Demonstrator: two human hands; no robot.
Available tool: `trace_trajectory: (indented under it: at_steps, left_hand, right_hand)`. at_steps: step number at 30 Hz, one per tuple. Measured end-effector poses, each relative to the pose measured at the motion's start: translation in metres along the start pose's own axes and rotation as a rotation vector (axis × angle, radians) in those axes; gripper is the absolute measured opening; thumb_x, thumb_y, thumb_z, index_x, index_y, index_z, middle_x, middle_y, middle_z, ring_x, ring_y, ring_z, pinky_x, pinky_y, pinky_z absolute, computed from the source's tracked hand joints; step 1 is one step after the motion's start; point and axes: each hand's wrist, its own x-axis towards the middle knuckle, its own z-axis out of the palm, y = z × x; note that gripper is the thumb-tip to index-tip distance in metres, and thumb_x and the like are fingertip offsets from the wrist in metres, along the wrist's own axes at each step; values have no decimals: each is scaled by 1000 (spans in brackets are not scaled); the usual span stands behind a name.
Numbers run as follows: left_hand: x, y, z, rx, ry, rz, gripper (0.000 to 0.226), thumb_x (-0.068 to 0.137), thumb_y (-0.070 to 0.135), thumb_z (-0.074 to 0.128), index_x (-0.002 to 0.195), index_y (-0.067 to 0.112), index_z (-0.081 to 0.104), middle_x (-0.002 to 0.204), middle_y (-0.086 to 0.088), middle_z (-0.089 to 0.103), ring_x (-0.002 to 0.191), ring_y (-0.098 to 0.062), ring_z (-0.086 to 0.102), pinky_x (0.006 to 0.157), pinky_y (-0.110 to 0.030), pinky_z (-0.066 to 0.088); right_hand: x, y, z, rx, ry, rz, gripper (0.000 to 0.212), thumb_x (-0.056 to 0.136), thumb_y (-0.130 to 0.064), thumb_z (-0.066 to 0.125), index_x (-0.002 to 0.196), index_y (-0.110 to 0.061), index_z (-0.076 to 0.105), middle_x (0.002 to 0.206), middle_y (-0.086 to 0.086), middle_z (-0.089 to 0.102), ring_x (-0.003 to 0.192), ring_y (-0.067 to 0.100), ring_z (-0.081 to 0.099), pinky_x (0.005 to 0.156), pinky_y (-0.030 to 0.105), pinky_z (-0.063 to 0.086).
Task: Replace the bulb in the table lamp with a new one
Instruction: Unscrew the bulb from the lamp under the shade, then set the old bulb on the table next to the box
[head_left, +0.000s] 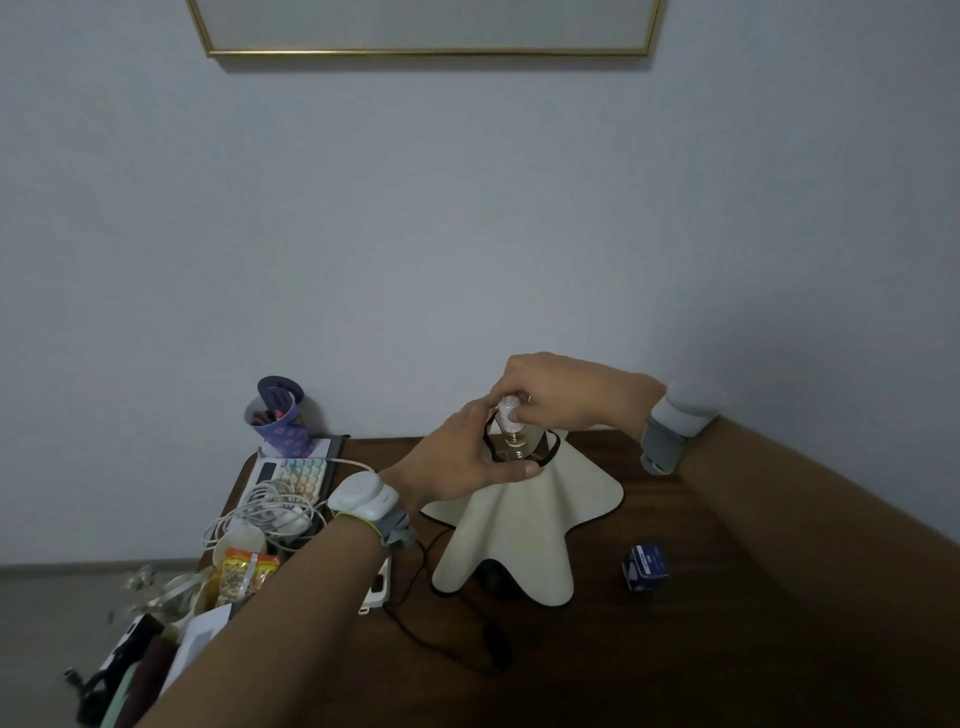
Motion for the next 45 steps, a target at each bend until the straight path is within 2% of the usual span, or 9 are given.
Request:
trace_trajectory:
  at_steps: [3, 7, 10, 15, 27, 32, 36, 40, 45]
  left_hand:
    - [1, 4, -2, 51, 65, 43, 55, 92, 72, 53, 135, 39, 44, 130, 16, 55, 117, 1, 48, 99, -28, 41]
    - [1, 10, -9, 143, 145, 9, 67, 103, 66, 25, 149, 20, 42, 146, -1, 53, 136, -20, 45, 113, -44, 39]
    - [3, 17, -12, 192, 262, 52, 56, 109, 51, 26, 145, 14, 47, 143, -3, 56, 132, -24, 49, 110, -46, 40]
    - [13, 42, -14, 306, 444, 112, 40, 112, 36, 26, 98, 14, 56, 90, 0, 57, 85, -25, 52, 80, -49, 47]
    - [55, 104, 21, 315, 482, 110, 46, 110, 45, 24, 80, 21, 48, 72, 4, 55, 74, -18, 51, 65, -37, 43]
    - [77, 131, 40, 291, 429, 134, 46, 108, 48, 22, 80, 22, 48, 75, 3, 58, 79, -23, 55, 68, -40, 46]
    - [91, 138, 51, 299, 396, 157, 47, 108, 49, 20, 79, 23, 45, 74, 2, 58, 77, -26, 57, 67, -42, 47]
    - [102, 152, 69, 320, 349, 168, 49, 108, 50, 18, 81, 22, 49, 75, 0, 61, 78, -26, 60, 70, -44, 50]
    - [113, 164, 91, 381, 321, 192, 51, 108, 51, 18, 79, 21, 49, 75, -1, 61, 75, -27, 59, 69, -44, 51]
  right_hand:
    - [-3, 4, 0, 81, 65, 7, 33, 104, -21, 53, 134, -22, 64, 123, 4, 53, 114, 20, 55, 102, 40, 45]
    - [-3, 11, 1, 239, 220, 31, 37, 107, -19, 49, 141, -19, 60, 130, 7, 52, 116, 20, 57, 104, 34, 44]
    - [-3, 15, 1, 315, 323, 41, 36, 108, -19, 48, 141, -19, 61, 125, 8, 54, 112, 20, 58, 102, 34, 44]
    - [-14, 22, 3, 551, 485, 73, 28, 104, -27, 57, 130, -26, 66, 120, -4, 65, 99, 11, 69, 96, 38, 56]
    - [-69, 59, 1, 677, 772, 156, 12, 95, -39, 67, 104, -30, 64, 92, -2, 74, 80, 25, 73, 80, 50, 59]
    - [-102, 81, 7, 670, 839, 191, 27, 96, -29, 66, 121, -20, 68, 115, -9, 71, 94, 8, 72, 88, 41, 59]
    - [-124, 91, 12, 461, 731, 119, 63, 86, -15, 74, 144, -14, 52, 141, -3, 52, 114, 11, 62, 90, 31, 57]
    - [-142, 109, 20, 313, 640, 116, 87, 79, -27, 86, 152, -12, 42, 147, 0, 45, 124, 14, 54, 100, 31, 53]
    - [-158, 135, 32, 267, 614, 139, 87, 75, -25, 85, 150, -12, 42, 145, -1, 42, 121, 15, 54, 101, 35, 52]
